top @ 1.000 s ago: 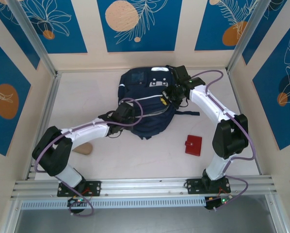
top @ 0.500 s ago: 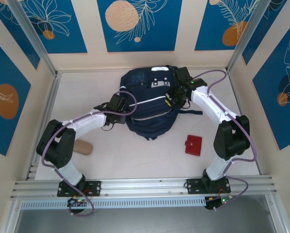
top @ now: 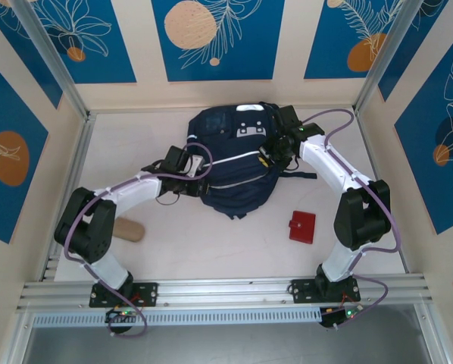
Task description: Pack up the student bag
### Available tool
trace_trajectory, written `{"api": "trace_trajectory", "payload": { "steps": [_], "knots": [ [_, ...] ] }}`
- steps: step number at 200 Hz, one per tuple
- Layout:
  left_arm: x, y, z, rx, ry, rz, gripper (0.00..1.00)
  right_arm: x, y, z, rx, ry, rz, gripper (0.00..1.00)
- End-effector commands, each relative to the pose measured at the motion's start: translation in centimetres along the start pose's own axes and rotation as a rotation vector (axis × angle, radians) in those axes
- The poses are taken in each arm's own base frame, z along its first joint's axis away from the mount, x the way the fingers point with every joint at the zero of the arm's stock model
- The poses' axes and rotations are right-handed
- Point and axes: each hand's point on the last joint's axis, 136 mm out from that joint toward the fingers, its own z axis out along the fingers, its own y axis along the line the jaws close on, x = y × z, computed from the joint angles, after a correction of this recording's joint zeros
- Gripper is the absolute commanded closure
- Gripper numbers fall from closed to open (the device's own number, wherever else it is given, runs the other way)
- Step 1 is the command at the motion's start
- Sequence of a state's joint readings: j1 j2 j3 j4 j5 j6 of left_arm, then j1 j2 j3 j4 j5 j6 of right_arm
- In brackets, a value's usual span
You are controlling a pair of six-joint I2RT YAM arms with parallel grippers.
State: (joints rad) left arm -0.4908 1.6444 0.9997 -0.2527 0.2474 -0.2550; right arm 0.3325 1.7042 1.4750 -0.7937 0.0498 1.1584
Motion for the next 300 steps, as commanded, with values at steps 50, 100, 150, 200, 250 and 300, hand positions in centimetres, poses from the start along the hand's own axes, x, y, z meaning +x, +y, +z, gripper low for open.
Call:
{"api": "trace_trajectory", "payload": {
  "steps": [50, 100, 150, 200, 250, 300],
  "knots": [
    [-0.9, -2.7, 0.2, 0.108, -0.028, -0.003, 0.6, -0.3, 1.2, -1.9, -0.057, -0.021, -0.015, 1.0],
    [-1.7, -2.9, 0.2, 0.109, -0.048, 0.005, 0.61, -0.3, 1.3, -2.0, -0.059, -0.019, -0.015, 1.0],
    [-1.4, -2.6, 0.7, 0.088, -0.027, -0.017, 0.59, -0.2, 1.3, -2.0, -0.062, -0.018, -0.01, 1.0],
    [1.1, -2.4, 3.4, 0.067, 0.098, -0.055, 0.57, -0.1, 1.4, -2.0, -0.071, -0.009, -0.004, 1.0],
    [1.3, -2.1, 3.6, 0.037, 0.107, -0.053, 0.81, -0.1, 1.6, -2.0, -0.077, -0.009, 0.002, 1.0],
    [0.9, -0.1, 1.8, -0.096, 0.067, 0.001, 1.0, -0.9, 0.8, -2.3, -0.053, -0.04, 0.003, 1.0]
  ]
}}
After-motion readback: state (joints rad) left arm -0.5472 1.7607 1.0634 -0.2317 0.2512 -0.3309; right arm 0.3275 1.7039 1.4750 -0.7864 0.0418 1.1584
